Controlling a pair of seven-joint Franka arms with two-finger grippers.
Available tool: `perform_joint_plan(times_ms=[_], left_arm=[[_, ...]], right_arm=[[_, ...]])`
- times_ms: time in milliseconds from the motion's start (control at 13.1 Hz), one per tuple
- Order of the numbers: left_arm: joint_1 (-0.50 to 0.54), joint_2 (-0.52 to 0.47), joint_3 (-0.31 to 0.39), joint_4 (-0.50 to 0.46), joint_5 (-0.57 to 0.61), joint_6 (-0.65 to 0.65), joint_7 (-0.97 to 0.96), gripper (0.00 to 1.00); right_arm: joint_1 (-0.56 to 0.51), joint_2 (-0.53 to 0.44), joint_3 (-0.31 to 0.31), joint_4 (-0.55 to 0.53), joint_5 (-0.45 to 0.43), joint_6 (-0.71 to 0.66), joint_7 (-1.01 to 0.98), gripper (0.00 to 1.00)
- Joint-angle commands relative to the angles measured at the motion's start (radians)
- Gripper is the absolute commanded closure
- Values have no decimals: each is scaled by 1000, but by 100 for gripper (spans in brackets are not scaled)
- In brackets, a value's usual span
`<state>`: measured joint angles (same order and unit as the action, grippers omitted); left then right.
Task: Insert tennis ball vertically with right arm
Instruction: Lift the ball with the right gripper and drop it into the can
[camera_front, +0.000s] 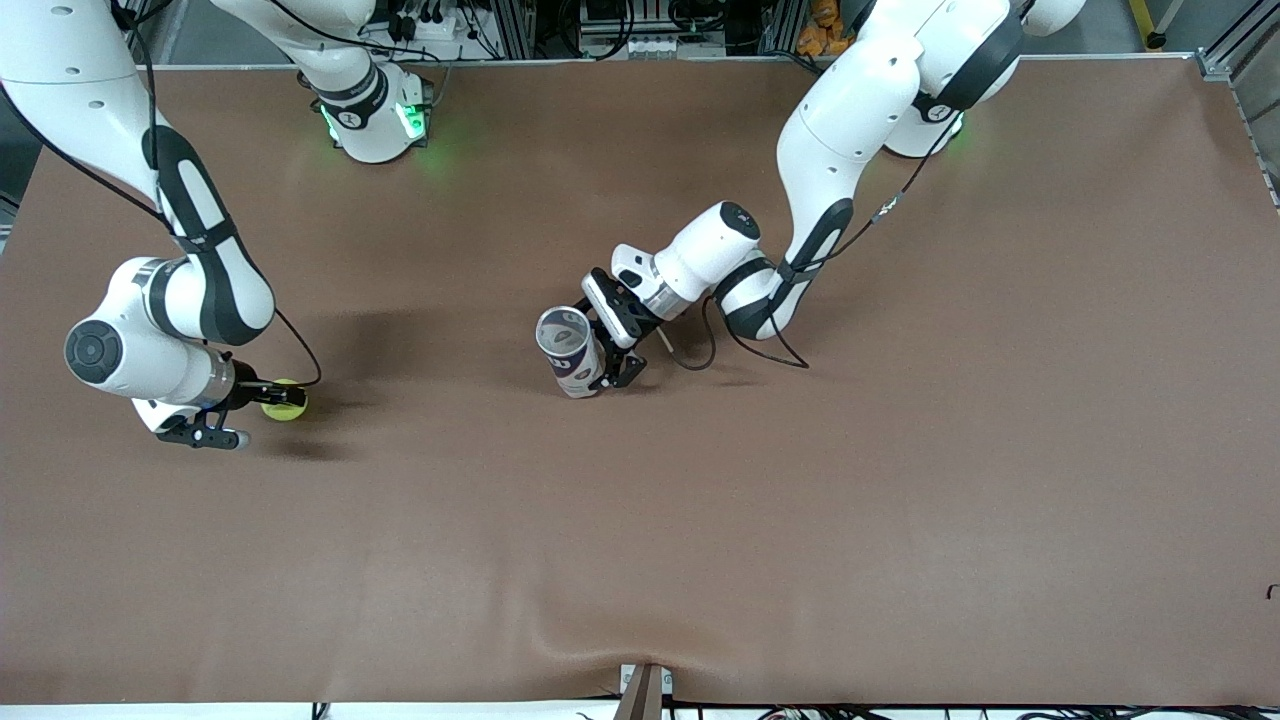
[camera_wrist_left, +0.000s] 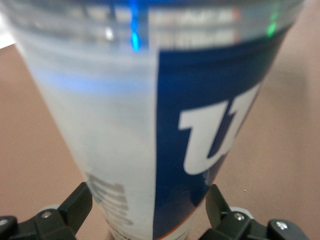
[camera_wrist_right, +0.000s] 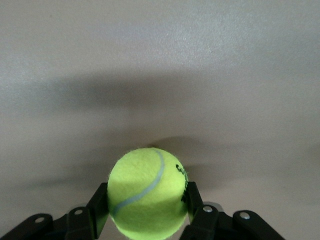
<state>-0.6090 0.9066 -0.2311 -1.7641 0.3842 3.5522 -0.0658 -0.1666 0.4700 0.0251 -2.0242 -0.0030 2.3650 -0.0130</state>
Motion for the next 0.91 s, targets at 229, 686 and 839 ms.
perform_joint_plan(times_ms=[229,686,839], left_arm=[[17,-48,-4,-31,16,5,-2,0],[17,-46,-4,-37,18,5,-2,0],[17,-46,-4,-35,18,5,-2,0]], right_arm=[[54,-33,41,109,29,-201,95,96],[252,-57,53,480,110,-714,463,96],[307,-57,53,586,145,-808,588,97]])
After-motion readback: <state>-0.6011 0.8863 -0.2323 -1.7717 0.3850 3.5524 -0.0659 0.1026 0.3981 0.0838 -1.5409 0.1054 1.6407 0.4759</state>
